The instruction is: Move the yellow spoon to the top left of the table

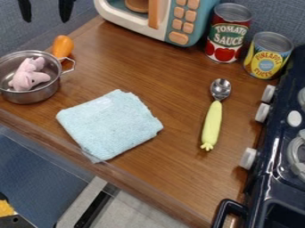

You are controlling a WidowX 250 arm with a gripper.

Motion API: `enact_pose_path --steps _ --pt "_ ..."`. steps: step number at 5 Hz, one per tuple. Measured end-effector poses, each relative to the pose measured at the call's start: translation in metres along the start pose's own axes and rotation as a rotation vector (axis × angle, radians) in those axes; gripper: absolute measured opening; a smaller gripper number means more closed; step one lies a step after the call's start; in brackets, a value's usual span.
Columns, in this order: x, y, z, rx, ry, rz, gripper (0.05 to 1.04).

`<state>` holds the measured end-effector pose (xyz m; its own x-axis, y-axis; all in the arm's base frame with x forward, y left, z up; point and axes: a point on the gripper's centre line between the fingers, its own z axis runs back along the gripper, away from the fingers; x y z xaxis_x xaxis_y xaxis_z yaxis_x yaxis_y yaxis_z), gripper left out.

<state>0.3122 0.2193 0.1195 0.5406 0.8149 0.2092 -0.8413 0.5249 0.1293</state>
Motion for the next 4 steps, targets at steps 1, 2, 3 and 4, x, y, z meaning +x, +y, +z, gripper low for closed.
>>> enact_pose_path --steps 1,2,3,4 --pt "-0.005 -0.002 -0.013 0.017 0.034 -0.008 1.001" --pt "-0.017 -0.021 -0.012 0.029 0.026 -0.08 1.001" --pt "-0.042 -0.058 0.019 -0.01 -0.056 -0.227 1.001" --pt "-0.078 -0.091 0.043 -0.093 -0.102 -0.367 1.001"
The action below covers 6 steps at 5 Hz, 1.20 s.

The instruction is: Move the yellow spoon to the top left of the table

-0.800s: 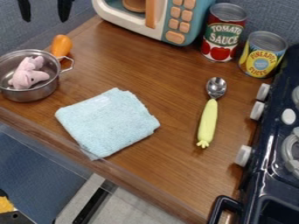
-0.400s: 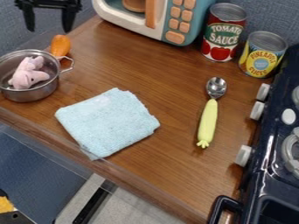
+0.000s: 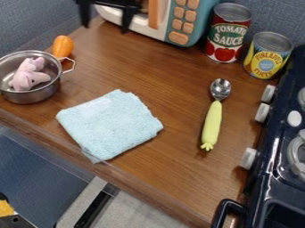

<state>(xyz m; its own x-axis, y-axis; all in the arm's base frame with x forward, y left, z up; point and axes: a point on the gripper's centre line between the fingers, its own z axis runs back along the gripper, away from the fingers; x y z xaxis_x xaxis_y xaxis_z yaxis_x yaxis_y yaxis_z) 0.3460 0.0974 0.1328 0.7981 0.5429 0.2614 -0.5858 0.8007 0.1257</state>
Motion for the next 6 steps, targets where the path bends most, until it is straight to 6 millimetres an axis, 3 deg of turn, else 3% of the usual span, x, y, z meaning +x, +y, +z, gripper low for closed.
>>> enact_pose_path --steps 1,3,4,6 --pt "-0.022 -0.038 0.006 -0.082 0.008 -0.145 1.001" --pt "-0.09 -0.11 0.026 -0.229 0.011 -0.362 1.001" --pt "-0.103 -0.129 0.03 -0.289 0.007 -0.41 1.001" --pt "-0.118 -0.146 0.005 -0.299 0.059 -0.459 1.001"
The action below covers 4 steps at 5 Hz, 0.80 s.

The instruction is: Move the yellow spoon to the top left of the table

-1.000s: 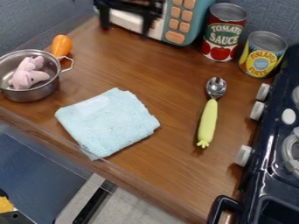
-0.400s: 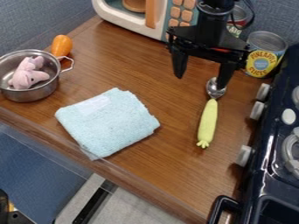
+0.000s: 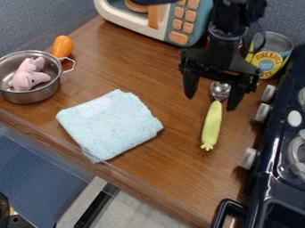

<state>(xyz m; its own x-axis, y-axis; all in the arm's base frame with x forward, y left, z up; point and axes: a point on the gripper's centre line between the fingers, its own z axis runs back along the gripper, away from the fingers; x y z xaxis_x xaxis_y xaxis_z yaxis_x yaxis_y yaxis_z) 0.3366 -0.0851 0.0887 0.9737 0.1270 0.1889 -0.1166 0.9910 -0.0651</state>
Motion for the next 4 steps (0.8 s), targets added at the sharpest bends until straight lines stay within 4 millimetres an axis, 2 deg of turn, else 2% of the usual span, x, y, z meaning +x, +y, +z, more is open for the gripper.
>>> enact_pose_path --steps 1,2,3,4 --pt "-0.002 -0.002 -0.015 -0.01 0.011 0.007 1.001" --pt "-0.007 -0.006 -0.03 -0.019 0.077 -0.027 0.948" --pt "-0.009 -0.012 -0.038 0.034 0.096 -0.054 0.764" --pt "-0.003 -0.016 -0.042 0.045 0.093 -0.062 0.463"
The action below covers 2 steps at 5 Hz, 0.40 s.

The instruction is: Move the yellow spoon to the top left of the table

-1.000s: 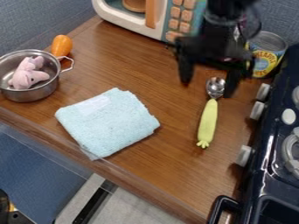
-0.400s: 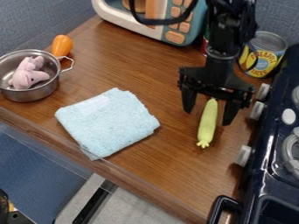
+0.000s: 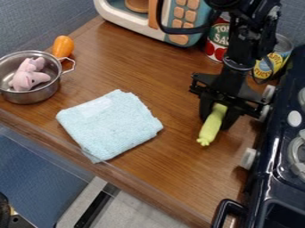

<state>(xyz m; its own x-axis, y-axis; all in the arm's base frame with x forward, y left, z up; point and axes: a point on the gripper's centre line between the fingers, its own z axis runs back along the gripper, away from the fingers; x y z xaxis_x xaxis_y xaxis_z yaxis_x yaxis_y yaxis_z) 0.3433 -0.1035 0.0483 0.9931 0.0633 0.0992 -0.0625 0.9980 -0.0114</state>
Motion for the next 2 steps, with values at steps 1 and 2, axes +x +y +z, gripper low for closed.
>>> enact_pose_path --steps 1,2 --pt "0.0 0.0005 0.0 0.006 -0.001 0.006 0.379" --pt "-0.0039 0.0001 0.003 -0.008 0.003 0.017 0.379"
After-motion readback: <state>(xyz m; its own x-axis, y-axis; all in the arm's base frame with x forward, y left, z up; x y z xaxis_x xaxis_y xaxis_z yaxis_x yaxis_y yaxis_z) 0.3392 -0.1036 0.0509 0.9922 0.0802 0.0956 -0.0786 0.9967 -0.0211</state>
